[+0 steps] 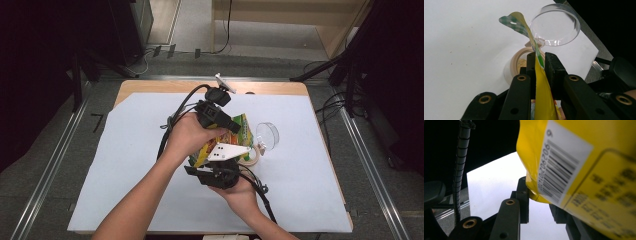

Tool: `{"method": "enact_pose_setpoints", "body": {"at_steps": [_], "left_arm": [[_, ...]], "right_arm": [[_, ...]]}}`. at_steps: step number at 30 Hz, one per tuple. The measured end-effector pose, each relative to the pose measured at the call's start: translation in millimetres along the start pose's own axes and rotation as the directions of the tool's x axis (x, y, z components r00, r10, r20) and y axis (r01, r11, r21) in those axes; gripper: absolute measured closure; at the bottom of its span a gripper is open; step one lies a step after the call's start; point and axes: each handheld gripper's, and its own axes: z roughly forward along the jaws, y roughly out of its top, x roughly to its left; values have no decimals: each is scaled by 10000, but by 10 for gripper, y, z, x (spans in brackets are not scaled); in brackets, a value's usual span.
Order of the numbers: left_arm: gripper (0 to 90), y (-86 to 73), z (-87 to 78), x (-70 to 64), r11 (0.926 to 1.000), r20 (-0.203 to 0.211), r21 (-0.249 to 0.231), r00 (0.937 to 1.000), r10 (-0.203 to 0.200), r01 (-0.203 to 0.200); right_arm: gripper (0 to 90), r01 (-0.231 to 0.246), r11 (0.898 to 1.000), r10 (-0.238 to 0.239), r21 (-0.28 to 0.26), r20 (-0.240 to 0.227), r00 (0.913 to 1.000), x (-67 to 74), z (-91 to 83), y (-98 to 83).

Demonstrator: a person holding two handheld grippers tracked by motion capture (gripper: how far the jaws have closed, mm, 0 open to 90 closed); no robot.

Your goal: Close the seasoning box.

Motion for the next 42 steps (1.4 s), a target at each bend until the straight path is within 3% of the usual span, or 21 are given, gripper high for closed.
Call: {"method": "enact_pose_setpoints", "body": {"at_steps": [42], "left_arm": [[815, 14, -7, 19, 10000, 44, -10, 10000, -21, 21]], "right_arm": [[729, 77, 10000, -78, 26, 87, 9999, 8, -16, 13]]}}
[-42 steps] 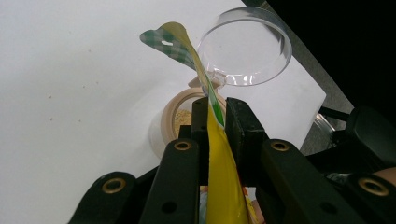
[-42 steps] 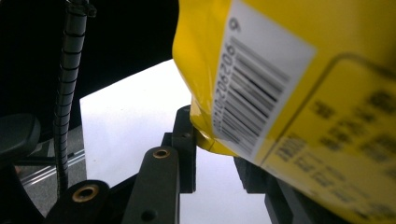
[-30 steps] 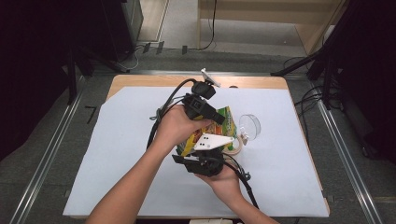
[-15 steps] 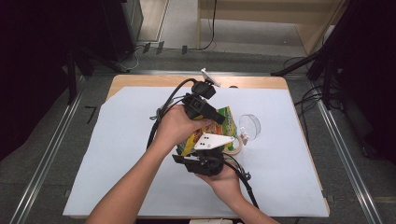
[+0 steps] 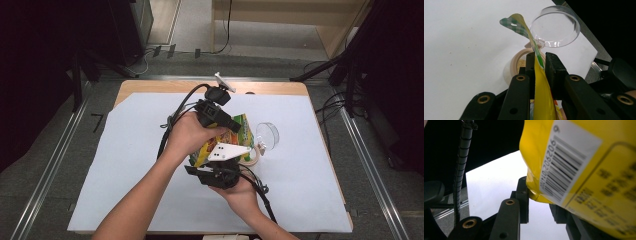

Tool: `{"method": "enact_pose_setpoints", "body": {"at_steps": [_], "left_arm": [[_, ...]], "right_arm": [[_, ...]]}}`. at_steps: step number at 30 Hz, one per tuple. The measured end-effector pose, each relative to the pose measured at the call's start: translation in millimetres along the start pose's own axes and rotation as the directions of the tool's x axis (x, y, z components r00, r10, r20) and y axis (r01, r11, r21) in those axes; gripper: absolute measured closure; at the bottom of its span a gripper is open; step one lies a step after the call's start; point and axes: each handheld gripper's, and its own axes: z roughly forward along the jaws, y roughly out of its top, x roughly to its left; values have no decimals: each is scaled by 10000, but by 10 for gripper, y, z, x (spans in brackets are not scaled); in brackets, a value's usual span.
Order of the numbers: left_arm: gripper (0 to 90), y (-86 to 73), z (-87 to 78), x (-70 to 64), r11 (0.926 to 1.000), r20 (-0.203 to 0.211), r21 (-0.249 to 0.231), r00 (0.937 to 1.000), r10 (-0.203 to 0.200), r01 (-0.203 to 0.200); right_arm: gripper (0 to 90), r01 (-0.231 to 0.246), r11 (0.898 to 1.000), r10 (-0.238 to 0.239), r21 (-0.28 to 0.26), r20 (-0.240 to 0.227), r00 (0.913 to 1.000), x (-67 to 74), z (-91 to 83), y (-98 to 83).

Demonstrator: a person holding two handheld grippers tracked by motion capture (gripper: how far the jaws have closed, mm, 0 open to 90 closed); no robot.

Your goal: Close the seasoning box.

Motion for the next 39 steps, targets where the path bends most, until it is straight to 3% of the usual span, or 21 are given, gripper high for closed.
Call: {"method": "enact_pose_setpoints", "body": {"at_steps": [14, 24, 35, 39], "left_arm": [[813, 8, -9, 16, 9999, -26, -48, 9999, -122, 122], [823, 22, -10, -91, 9998, -328, 188, 9994, 93, -87], [816, 70, 21, -29, 9997, -180, 225, 9998, -66, 70], [813, 72, 8, -16, 9998, -136, 179, 9998, -112, 114]], "right_arm": [[725, 93, 10000, -93, 22, 41, 9999, 16, -18, 20], [736, 33, 10000, -34, -81, -89, 10000, 11, -9, 11], [734, -71, 9999, 71, -79, -100, 9999, 9, -32, 31], [736, 117, 9999, -117, -45, 9, 9999, 43, -35, 38]]}}
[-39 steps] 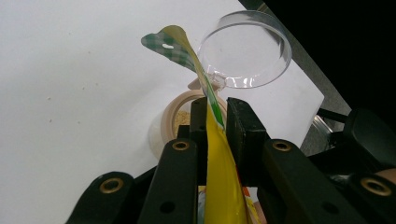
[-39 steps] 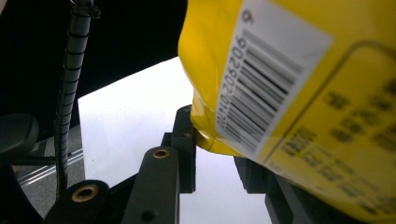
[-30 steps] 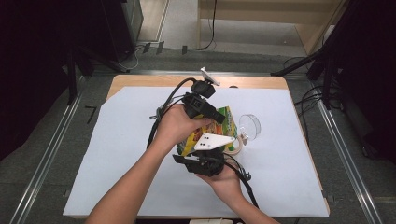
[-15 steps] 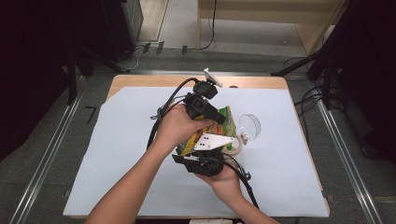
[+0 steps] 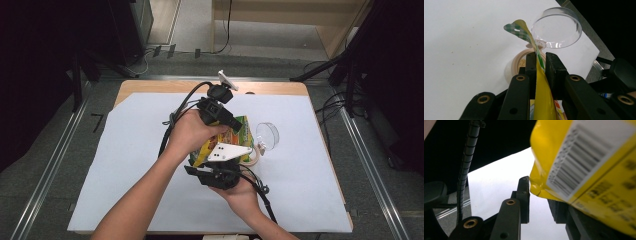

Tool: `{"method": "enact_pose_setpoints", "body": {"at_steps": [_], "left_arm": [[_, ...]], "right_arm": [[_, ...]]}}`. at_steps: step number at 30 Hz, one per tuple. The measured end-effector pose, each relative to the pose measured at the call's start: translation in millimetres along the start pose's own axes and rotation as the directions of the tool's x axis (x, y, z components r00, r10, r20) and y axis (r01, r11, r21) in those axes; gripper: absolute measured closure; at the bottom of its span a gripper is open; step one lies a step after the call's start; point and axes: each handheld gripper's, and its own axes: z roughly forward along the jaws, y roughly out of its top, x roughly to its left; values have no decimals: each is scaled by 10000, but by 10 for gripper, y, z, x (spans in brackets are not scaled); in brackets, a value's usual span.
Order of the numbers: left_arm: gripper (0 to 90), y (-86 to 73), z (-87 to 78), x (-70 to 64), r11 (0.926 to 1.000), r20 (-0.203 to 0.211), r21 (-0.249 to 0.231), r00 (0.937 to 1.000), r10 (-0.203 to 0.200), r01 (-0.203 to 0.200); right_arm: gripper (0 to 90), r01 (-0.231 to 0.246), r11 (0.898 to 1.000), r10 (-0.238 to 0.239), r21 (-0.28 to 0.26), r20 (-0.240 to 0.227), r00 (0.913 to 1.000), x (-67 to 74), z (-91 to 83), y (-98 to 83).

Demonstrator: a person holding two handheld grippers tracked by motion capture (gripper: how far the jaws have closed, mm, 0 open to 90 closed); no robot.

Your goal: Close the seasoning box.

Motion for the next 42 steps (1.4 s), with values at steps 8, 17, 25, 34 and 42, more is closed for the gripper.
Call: {"method": "enact_pose_setpoints", "body": {"at_steps": [8, 17, 25, 34, 42], "left_arm": [[818, -31, -7, 10, 9999, 78, -103, 10000, 18, -18], [825, -53, -14, 10, 9998, 55, -193, 10000, 5, -4], [825, -50, -13, 22, 9998, 37, -198, 10000, -5, 6], [822, -50, -8, 13, 9996, -7, -276, 10000, 37, -37], [821, -49, -14, 26, 9997, -5, -246, 10000, 8, -8]], "right_arm": [[752, 75, 10000, -75, 17, -20, 10000, -11, 11, -6], [744, -55, 10000, 54, -28, -144, 9999, -39, 25, -26], [740, -34, 10000, 34, -17, -60, 10000, -35, 21, -20], [739, 66, 10000, -66, 32, 29, 10000, -35, 17, -16], [738, 199, 9998, -200, 79, 121, 9997, -20, 13, -6]]}}
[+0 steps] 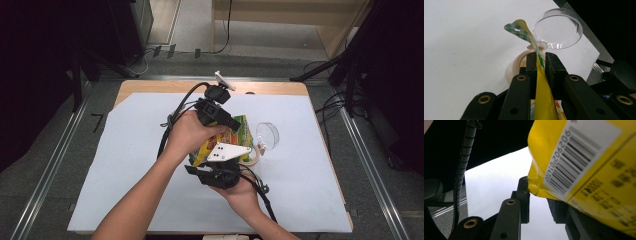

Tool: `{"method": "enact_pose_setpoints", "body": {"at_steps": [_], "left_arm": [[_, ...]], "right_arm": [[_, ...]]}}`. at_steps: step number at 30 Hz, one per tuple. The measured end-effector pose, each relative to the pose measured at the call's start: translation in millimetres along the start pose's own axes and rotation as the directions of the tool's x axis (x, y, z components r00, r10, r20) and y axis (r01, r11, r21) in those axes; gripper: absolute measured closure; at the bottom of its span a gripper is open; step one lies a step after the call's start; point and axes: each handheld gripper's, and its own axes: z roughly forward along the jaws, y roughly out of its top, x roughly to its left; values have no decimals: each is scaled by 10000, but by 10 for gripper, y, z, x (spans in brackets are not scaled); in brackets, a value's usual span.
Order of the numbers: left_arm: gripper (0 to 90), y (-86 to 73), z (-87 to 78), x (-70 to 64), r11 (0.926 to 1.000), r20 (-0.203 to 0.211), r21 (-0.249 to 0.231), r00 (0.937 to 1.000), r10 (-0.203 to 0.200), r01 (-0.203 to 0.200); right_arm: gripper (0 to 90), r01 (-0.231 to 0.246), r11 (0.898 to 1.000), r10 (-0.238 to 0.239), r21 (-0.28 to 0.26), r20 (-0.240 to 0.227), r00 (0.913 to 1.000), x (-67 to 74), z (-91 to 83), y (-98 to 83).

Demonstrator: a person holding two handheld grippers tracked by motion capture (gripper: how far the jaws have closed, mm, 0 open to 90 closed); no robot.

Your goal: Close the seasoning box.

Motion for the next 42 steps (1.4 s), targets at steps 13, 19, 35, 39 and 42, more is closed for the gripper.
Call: {"method": "enact_pose_setpoints", "body": {"at_steps": [13, 19, 35, 39, 42], "left_arm": [[819, 2, 3, -4, 10000, 16, 15, 10000, -16, 16], [819, 2, 2, 0, 10000, 22, 28, 10000, -22, 22], [818, 3, -2, -9, 10000, 62, 23, 10000, -6, 5], [818, 3, -4, -5, 10000, 70, 24, 10000, -12, 12], [818, 0, -4, -1, 10000, 67, -23, 10000, -29, 29]], "right_arm": [[739, -66, 10000, 67, 15, -34, 10000, -3, -2, -1], [740, -64, 10000, 64, 3, -45, 10000, -3, -1, -1], [740, -57, 10000, 57, -50, -17, 10000, 1, -4, -1], [741, -65, 10000, 65, -32, -35, 10000, 1, -3, -1], [741, -56, 10000, 56, -29, -50, 10000, -1, -2, 1]]}}
